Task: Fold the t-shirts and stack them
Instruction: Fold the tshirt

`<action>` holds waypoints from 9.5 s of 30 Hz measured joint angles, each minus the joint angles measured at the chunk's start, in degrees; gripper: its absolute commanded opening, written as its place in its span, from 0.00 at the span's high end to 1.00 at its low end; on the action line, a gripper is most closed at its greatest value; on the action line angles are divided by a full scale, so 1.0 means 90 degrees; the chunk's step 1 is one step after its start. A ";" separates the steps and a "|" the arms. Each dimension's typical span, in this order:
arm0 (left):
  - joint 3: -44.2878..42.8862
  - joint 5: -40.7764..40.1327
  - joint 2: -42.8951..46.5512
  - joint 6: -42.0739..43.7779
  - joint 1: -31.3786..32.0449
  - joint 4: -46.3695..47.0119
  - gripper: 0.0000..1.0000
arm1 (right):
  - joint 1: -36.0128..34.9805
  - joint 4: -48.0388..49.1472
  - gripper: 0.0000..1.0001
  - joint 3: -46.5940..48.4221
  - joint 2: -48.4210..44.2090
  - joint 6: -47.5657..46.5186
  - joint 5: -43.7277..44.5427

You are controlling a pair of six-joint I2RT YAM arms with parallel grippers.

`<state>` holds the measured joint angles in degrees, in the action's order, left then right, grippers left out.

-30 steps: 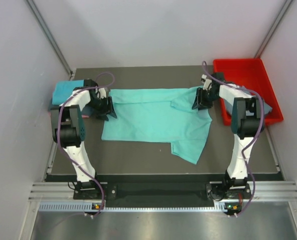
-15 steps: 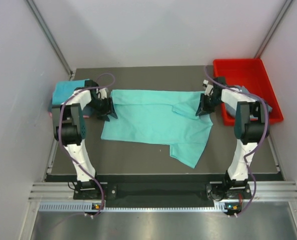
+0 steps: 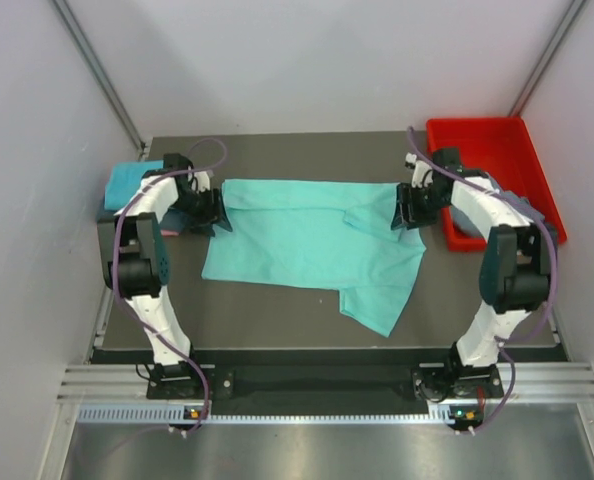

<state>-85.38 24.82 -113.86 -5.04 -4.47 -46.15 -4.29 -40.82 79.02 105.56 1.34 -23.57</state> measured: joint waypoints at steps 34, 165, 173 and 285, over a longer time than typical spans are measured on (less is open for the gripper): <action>0.1290 -0.0920 0.1413 0.1450 0.0000 0.0318 0.43 | -0.4471 -0.0491 0.58 -0.4692 -0.4864 -0.4534 0.1324; -0.2557 0.0148 -0.0874 0.1253 -0.0274 -0.2178 1.00 | -0.1802 0.1341 1.00 -0.1469 -0.2810 -0.5209 0.2310; -0.3395 0.0114 -0.1528 0.1251 -0.0066 -0.2149 1.00 | -0.1642 0.1790 1.00 -0.1005 -0.1962 -0.5170 0.2382; -0.2006 -0.2028 -0.1569 0.1263 0.0714 -0.1537 0.77 | 0.0255 0.1729 0.55 0.1086 0.1685 0.0245 0.0767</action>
<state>-103.44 6.57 -127.98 6.33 1.96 -59.99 -2.00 -25.26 88.79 120.73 3.55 -16.67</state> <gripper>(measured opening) 0.224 0.449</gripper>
